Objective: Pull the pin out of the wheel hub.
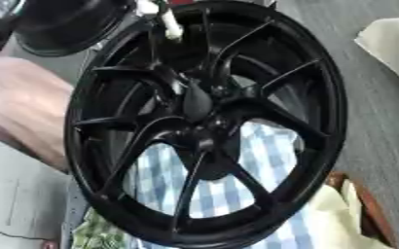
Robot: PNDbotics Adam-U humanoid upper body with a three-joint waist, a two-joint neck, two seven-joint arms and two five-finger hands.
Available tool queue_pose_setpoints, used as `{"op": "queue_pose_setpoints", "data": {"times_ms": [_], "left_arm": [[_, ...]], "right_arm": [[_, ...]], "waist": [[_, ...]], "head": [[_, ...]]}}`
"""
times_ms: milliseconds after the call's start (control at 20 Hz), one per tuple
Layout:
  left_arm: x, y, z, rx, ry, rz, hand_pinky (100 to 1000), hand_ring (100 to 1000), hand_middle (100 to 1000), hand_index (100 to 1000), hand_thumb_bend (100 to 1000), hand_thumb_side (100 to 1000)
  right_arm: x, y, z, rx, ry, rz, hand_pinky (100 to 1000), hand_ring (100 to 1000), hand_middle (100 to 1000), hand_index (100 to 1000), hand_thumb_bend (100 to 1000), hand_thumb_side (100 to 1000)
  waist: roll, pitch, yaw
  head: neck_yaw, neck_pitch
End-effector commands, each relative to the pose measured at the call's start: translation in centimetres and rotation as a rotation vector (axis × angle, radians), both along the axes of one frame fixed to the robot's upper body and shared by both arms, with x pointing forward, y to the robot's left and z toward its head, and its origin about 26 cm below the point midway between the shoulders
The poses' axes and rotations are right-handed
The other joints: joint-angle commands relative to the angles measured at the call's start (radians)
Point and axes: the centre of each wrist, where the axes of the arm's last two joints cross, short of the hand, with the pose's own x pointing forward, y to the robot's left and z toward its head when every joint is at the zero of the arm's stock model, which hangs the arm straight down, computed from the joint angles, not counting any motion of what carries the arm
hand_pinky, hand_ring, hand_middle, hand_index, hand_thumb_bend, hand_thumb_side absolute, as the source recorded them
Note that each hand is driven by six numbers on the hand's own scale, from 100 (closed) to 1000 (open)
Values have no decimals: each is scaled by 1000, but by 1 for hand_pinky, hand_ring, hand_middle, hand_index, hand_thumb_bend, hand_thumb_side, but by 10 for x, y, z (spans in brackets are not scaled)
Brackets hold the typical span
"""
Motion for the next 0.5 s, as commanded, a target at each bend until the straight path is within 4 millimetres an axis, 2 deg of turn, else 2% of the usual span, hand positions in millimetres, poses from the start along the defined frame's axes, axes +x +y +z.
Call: {"op": "queue_pose_setpoints", "data": {"times_ms": [50, 150, 300, 500], "left_arm": [[-19, 37, 27, -42, -56, 67, 698, 546, 261, 519, 107, 229], [-26, 60, 31, -86, -60, 96, 700, 545, 260, 520, 100, 229], [-40, 105, 33, -173, -79, 181, 699, 538, 253, 517, 100, 235], [-55, 164, 26, -294, -88, 319, 705, 532, 245, 512, 100, 264]], "right_arm": [[-3, -4, 10, -36, -27, -14, 929, 781, 663, 765, 100, 671], [-3, -5, 10, -39, -29, -22, 929, 781, 663, 765, 100, 670], [-5, -7, 10, -43, -36, -35, 929, 781, 663, 765, 100, 668], [-6, -9, 10, -43, -45, -45, 928, 781, 663, 765, 100, 665]], "waist": [[-9, -28, 9], [-8, -28, 18], [-7, -28, 27], [-12, -24, 34]], "head": [[-9, 8], [-16, 10], [-23, 7], [-30, -3]]}}
